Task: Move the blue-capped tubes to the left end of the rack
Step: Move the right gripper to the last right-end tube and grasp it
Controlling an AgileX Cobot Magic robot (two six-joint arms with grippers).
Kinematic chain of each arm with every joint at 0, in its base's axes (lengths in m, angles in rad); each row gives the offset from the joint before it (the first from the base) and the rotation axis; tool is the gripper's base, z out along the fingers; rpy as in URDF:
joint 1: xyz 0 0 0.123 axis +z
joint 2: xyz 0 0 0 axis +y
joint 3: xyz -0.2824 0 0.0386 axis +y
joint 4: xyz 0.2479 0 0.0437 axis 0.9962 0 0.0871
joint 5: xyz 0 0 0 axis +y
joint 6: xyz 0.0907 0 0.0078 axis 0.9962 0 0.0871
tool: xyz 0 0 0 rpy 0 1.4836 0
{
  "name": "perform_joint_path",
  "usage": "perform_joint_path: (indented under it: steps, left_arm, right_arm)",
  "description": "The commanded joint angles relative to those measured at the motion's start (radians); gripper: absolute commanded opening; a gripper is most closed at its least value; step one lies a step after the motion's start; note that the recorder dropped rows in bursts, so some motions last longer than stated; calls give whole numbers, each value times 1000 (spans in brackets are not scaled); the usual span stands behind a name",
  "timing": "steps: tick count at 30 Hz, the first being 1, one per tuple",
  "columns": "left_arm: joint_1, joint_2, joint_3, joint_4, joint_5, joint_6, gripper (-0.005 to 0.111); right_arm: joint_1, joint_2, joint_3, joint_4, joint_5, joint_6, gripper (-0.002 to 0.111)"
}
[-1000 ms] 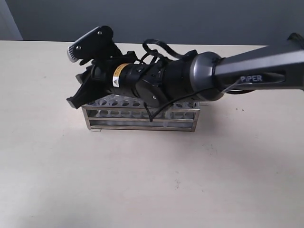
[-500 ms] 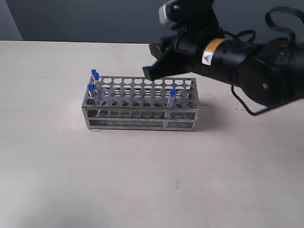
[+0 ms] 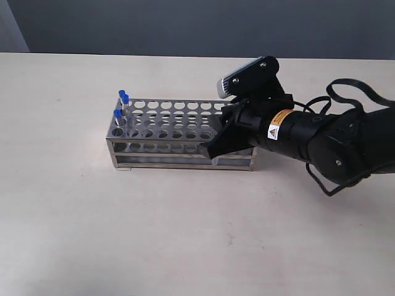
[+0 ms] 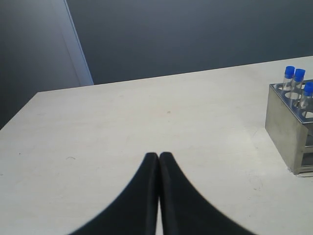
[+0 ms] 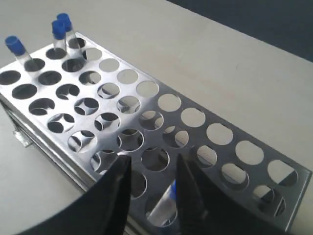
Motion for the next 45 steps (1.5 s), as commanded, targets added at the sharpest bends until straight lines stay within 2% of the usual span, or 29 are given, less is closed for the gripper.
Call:
perform_joint_path:
  steps: [1, 3, 10, 13, 15, 21, 34, 36, 41, 43, 45]
  left_arm:
    - [-7, 4, -2, -1, -12, -3, 0]
    - [-7, 4, -2, -1, -12, -3, 0]
    - [-7, 4, -2, -1, -12, -3, 0]
    - [-7, 4, -2, -1, -12, -3, 0]
    - [-7, 4, -2, -1, -12, -3, 0]
    - [-7, 4, -2, -1, -12, -3, 0]
    - [-7, 4, -2, -1, -12, -3, 0]
    - [-7, 4, -2, -1, -12, -3, 0]
    - [-7, 4, -2, -1, -12, -3, 0]
    - [-7, 4, -2, -1, -12, -3, 0]
    - [-7, 4, -2, -1, -12, -3, 0]
  right_arm:
    - [-6, 43, 5, 83, -76, -36, 32]
    - [-6, 55, 5, 179, -105, -99, 32]
    - [-6, 50, 1, 188, -86, -106, 33]
    - [-6, 55, 1, 188, -60, -106, 51]
    - [-6, 56, 1, 188, -62, -106, 55]
    - [-6, 57, 1, 188, -69, -104, 50]
    - [-6, 97, 1, 188, -107, -104, 50]
    - [-6, 97, 1, 188, -107, -104, 45]
    - [-6, 97, 1, 186, -107, -102, 9]
    - [-6, 97, 1, 186, -107, -102, -1]
    - [-6, 93, 1, 186, -107, -102, 0]
